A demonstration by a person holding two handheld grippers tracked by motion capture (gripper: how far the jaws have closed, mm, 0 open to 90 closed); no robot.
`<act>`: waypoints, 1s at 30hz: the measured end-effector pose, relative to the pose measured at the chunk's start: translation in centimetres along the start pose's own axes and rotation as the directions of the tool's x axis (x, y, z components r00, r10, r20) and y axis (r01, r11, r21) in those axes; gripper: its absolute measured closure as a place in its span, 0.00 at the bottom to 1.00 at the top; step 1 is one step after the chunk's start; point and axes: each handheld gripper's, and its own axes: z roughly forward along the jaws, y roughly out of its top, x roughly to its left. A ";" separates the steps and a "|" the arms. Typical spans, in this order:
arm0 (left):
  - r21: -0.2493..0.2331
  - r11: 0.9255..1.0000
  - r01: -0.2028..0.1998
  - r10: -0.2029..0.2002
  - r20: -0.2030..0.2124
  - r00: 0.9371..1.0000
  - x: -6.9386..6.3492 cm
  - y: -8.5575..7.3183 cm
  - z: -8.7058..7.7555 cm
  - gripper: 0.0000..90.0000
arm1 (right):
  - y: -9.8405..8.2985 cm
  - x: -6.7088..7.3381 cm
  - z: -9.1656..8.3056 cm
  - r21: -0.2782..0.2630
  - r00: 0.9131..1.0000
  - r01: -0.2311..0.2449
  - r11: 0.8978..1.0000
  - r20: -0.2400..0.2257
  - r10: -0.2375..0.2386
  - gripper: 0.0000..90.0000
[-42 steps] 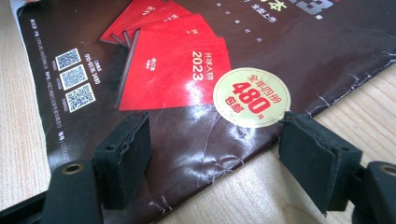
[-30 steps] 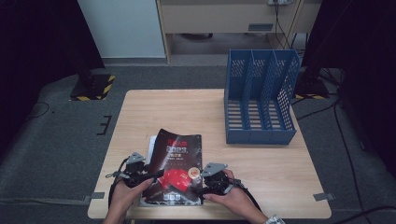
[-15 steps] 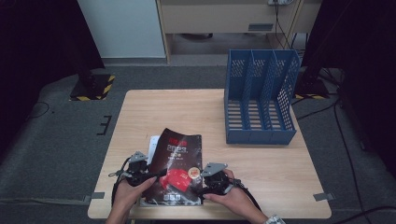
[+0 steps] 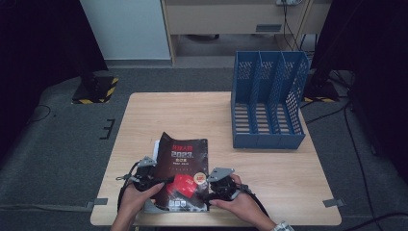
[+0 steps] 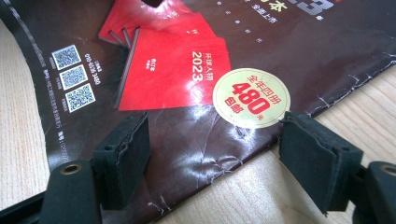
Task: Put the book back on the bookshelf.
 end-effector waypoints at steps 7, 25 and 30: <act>0.002 1.000 -0.006 0.006 -0.017 1.000 -0.1 0.3 0.3 0.52 | 0.0 0.0 0.0 0.003 1.000 -0.003 1.000 0.006 0.003 0.26; -0.079 0.997 0.016 -0.019 -0.044 0.999 -0.4 0.5 -0.7 1.00 | 0.1 -0.1 0.2 0.016 1.000 -0.005 1.000 -0.005 0.005 0.13; -0.154 0.988 -0.020 0.016 -0.026 1.000 -0.9 0.7 -1.9 1.00 | 0.1 -0.3 0.2 0.010 0.999 -0.027 1.000 -0.024 0.027 0.11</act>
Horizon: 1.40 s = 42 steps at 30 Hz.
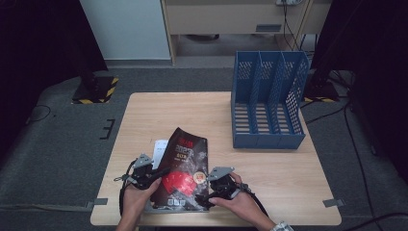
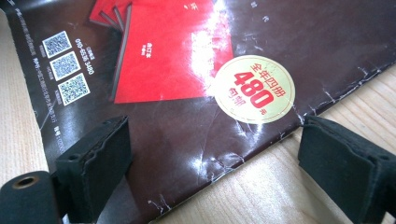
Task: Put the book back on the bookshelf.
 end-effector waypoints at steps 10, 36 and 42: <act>-0.115 0.993 -0.017 0.023 0.051 0.998 -0.7 0.4 -1.7 1.00 | 0.2 -0.5 -0.1 0.008 0.999 -0.039 0.999 -0.037 0.039 0.08; -0.118 0.993 0.002 0.000 0.020 1.000 -0.1 0.1 -1.6 0.93 | 2.2 -1.5 1.2 0.067 0.993 -0.066 0.996 -0.091 0.072 0.08; -0.085 0.996 0.004 -0.011 -0.075 0.997 0.5 -0.1 -1.4 0.68 | 2.1 -1.5 1.2 0.066 0.995 -0.056 0.996 -0.080 0.061 0.08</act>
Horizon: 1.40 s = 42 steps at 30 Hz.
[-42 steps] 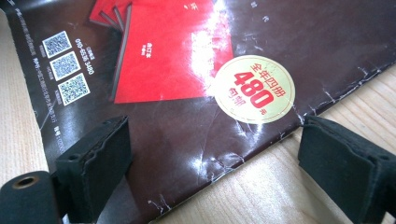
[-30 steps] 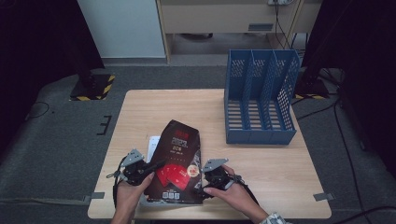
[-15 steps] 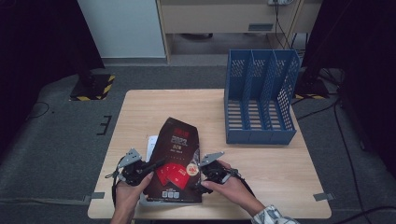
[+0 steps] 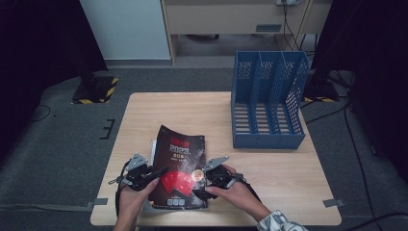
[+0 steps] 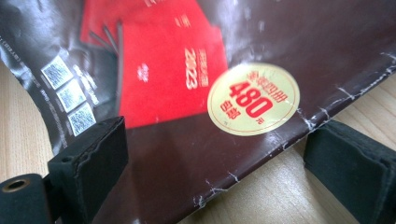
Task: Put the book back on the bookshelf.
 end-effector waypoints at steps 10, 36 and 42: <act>0.046 0.998 0.047 -0.038 -0.165 0.986 2.2 -0.8 -0.2 0.43 | -0.2 0.1 0.0 -0.019 1.000 -0.001 1.000 0.014 0.001 0.08; 0.195 0.981 -0.002 0.030 -0.136 0.990 2.1 -1.8 2.4 0.51 | -1.0 -0.4 -0.4 -0.066 1.000 -0.010 0.998 0.009 0.010 0.11; 0.199 0.980 -0.022 0.042 -0.101 0.994 1.4 -1.7 3.0 0.51 | -1.3 -1.0 -1.1 -0.062 1.000 -0.024 0.998 -0.002 0.024 0.11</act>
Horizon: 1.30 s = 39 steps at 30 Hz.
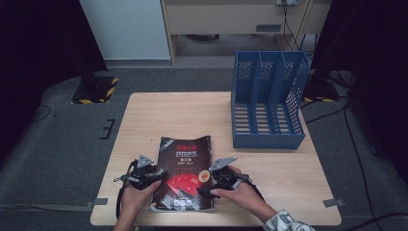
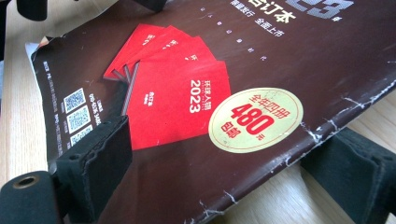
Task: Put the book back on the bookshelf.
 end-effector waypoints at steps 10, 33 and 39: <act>0.006 0.998 -0.066 0.065 0.073 0.995 -1.2 0.4 0.7 0.50 | 0.0 -1.2 -0.5 -0.015 0.999 -0.046 0.999 0.014 0.046 0.13; 0.007 0.991 -0.137 0.135 0.127 0.983 -3.3 1.3 2.0 0.45 | 0.6 -2.6 -0.6 -0.020 0.989 -0.027 0.999 0.146 0.030 0.49; 0.009 0.990 -0.141 0.139 0.113 0.984 -3.6 1.4 2.1 0.44 | 0.8 -2.3 -0.4 -0.013 0.985 -0.006 1.000 0.173 0.009 0.51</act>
